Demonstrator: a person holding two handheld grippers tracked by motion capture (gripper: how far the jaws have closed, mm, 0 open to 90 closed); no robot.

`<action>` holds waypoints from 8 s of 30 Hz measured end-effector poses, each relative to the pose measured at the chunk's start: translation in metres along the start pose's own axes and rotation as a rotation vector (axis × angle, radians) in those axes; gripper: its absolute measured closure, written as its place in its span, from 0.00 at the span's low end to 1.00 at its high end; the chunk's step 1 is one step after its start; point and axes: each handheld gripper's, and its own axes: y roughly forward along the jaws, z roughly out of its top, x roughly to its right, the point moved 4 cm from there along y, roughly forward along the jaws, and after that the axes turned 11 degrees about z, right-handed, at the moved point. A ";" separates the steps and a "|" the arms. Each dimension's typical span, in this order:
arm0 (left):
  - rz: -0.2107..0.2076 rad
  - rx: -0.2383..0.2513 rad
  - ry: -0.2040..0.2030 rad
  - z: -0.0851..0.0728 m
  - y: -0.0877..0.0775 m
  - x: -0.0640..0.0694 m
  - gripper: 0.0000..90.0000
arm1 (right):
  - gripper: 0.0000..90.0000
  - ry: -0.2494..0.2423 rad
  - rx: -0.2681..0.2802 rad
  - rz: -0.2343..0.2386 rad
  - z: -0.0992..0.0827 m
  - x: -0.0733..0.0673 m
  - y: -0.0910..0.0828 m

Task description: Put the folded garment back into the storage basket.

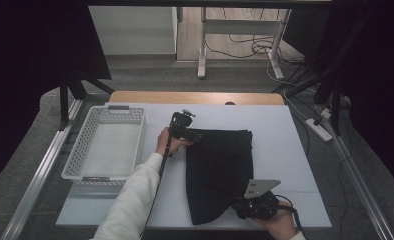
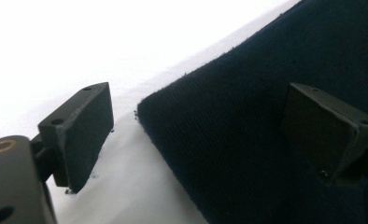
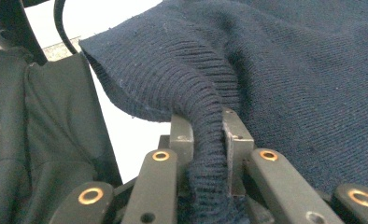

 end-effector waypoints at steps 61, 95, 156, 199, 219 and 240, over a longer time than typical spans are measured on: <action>-0.257 0.161 0.107 0.008 -0.033 0.030 0.78 | 0.86 -0.024 0.134 -0.078 0.011 -0.002 -0.014; -0.294 0.341 0.106 0.029 -0.099 0.024 0.79 | 0.86 -0.057 0.305 -0.146 0.039 -0.003 -0.041; -0.179 0.465 0.019 -0.003 -0.198 -0.081 0.79 | 0.86 -0.171 0.409 -0.039 0.153 -0.010 0.013; -0.073 0.506 -0.061 -0.051 -0.253 -0.166 0.79 | 0.86 -0.240 0.411 0.056 0.229 -0.023 0.072; -0.036 0.494 -0.087 -0.076 -0.266 -0.201 0.79 | 0.86 -0.260 0.397 0.106 0.257 -0.035 0.109; -0.006 0.464 -0.110 -0.093 -0.266 -0.227 0.79 | 0.86 -0.258 0.385 0.157 0.272 -0.041 0.137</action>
